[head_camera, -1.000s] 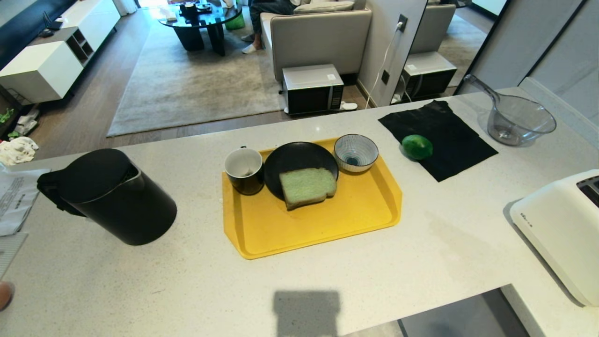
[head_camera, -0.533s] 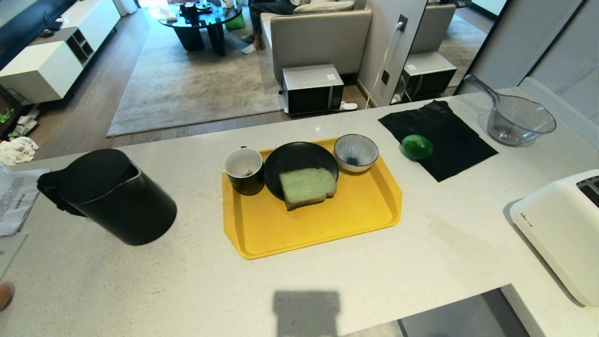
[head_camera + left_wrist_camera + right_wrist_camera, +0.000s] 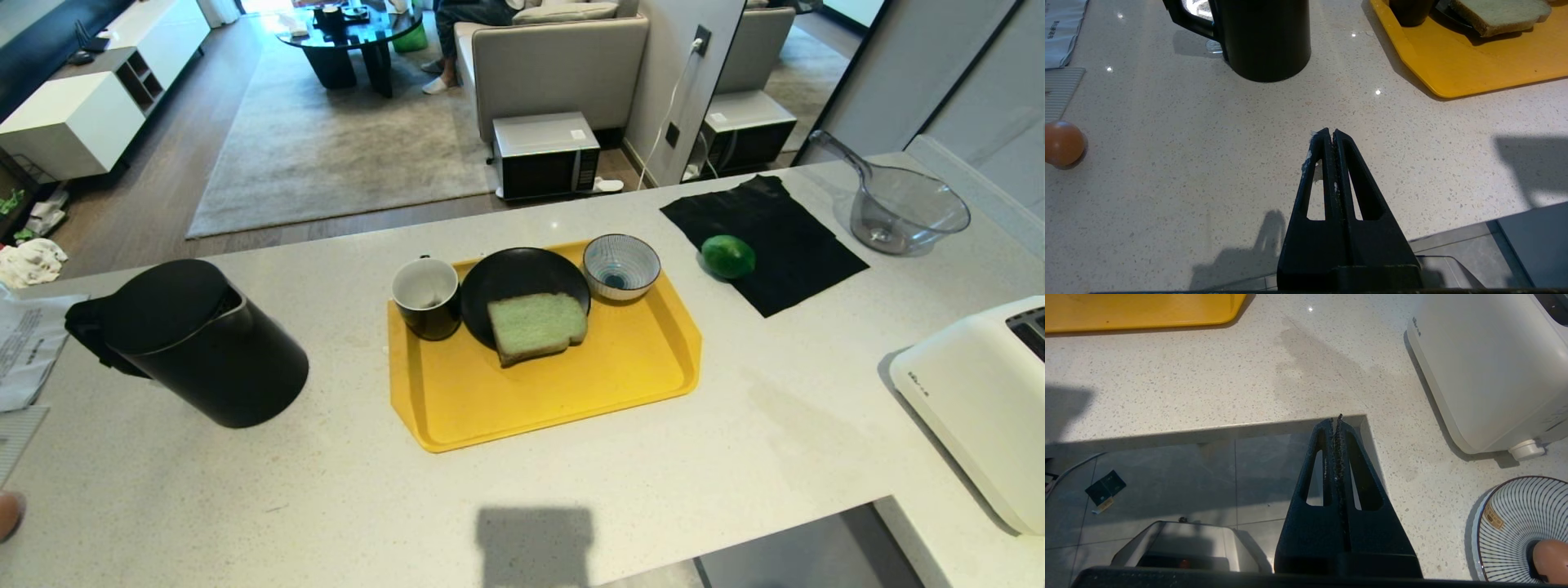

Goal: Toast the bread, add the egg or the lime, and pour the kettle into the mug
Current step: Pick up the egg

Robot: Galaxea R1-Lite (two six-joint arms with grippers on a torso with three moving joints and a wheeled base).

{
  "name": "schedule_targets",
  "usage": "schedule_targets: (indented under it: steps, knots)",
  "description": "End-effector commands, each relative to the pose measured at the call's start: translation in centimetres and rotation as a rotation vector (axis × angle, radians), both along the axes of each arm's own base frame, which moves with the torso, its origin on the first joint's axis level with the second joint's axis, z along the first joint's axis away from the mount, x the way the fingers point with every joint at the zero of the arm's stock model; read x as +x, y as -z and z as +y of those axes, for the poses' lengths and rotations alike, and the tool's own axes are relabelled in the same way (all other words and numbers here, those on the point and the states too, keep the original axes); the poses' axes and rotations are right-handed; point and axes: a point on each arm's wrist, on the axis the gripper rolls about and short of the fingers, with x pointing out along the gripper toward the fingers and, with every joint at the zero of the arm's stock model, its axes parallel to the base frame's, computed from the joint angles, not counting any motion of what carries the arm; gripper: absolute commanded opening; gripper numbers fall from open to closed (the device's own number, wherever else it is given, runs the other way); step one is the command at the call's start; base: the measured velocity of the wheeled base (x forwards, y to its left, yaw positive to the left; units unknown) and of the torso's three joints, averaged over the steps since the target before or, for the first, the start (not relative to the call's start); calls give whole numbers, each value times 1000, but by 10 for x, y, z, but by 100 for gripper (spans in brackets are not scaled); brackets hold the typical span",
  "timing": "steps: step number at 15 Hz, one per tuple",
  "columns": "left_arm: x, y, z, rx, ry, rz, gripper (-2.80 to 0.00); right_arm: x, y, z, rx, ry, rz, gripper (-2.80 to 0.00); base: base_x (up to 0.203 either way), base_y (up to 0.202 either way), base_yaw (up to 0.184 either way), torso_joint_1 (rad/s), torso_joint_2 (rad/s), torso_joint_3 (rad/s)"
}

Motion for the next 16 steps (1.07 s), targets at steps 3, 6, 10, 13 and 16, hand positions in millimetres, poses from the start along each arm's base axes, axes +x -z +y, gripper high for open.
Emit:
schedule_targets:
  steps: [3, 6, 10, 13, 16]
  knots:
    - [1, 5, 0, 0, -1, 15, -280, 0, 0, 0, 3, 0, 4, -280, 0, 0, 0, 0, 0, 0]
    - [1, 5, 0, 1, -1, 15, -280, 0, 0, 0, 5, 3, 4, -280, 0, 0, 0, 0, 0, 0]
    - [1, 5, 0, 1, -1, 15, -280, 0, 0, 0, 3, 1, 4, -280, 0, 0, 0, 0, 0, 0]
    - [1, 5, 0, 1, -1, 15, -280, 0, 0, 0, 5, 1, 4, -280, 0, 0, 0, 0, 0, 0]
    - [1, 5, 0, 3, -1, 15, -280, 0, 0, 0, 5, 1, 4, -280, 0, 0, 0, 0, 0, 0]
